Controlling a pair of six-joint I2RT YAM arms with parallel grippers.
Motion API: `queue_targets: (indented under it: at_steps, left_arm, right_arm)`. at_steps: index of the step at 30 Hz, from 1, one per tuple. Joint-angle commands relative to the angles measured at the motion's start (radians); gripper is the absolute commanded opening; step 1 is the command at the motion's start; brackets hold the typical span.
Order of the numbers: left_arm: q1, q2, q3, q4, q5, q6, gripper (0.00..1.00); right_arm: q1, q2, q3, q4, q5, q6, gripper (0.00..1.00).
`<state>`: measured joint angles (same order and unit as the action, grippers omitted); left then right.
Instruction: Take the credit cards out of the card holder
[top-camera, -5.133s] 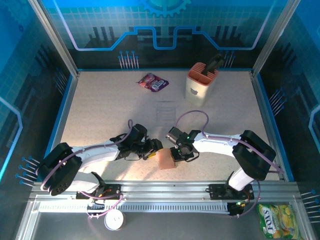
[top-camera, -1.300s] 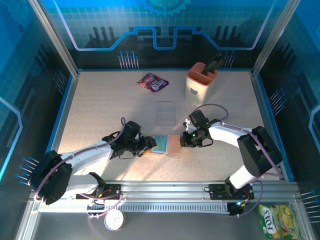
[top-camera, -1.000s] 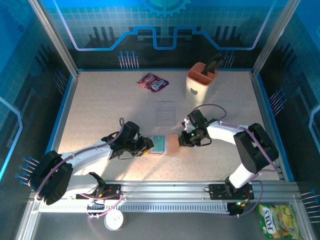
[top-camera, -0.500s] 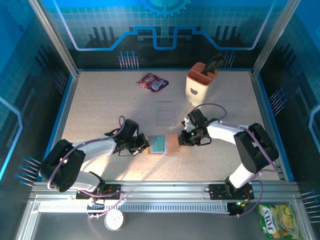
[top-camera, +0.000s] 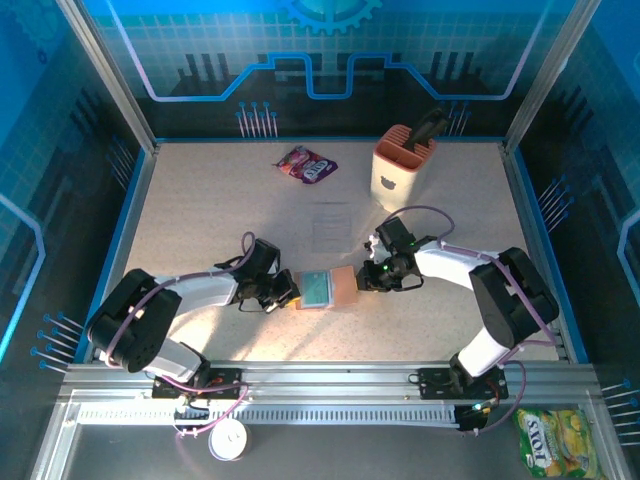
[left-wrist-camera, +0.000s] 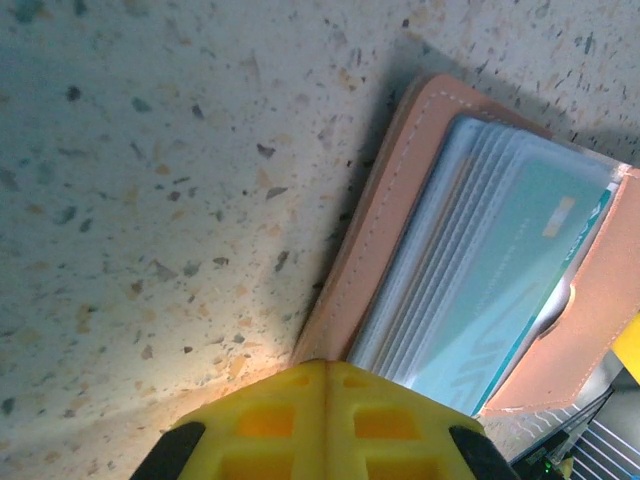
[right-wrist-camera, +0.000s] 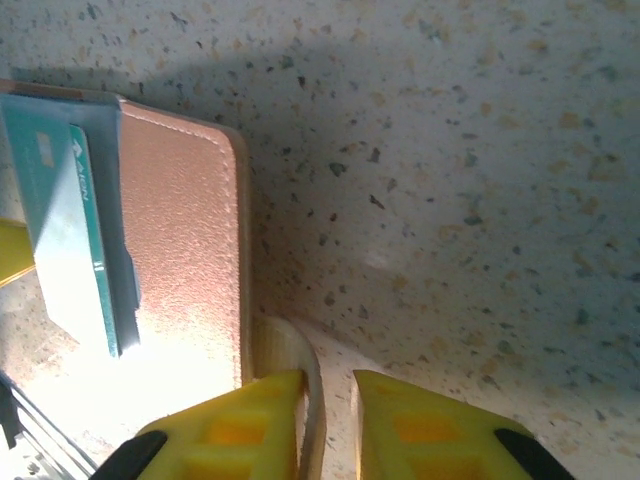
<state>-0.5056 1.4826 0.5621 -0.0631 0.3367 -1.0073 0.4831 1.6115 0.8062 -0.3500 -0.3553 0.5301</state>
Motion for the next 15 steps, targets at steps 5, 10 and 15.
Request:
queue_targets:
  at_steps: [5,10,15]
  left_arm:
    - [0.022,0.029,0.001,-0.095,-0.025,0.04,0.01]
    - [0.03,0.029,0.008,-0.111,-0.027,0.052,0.0]
    - [0.033,0.036,0.018,-0.118,-0.024,0.059,0.01]
  right_arm:
    - [-0.024,-0.06,0.001,-0.104,0.113,-0.016,0.21]
    - [-0.034,-0.077,-0.01,-0.14,0.169,-0.027,0.16]
    - [-0.038,-0.093,-0.035,-0.147,0.196,-0.03,0.13]
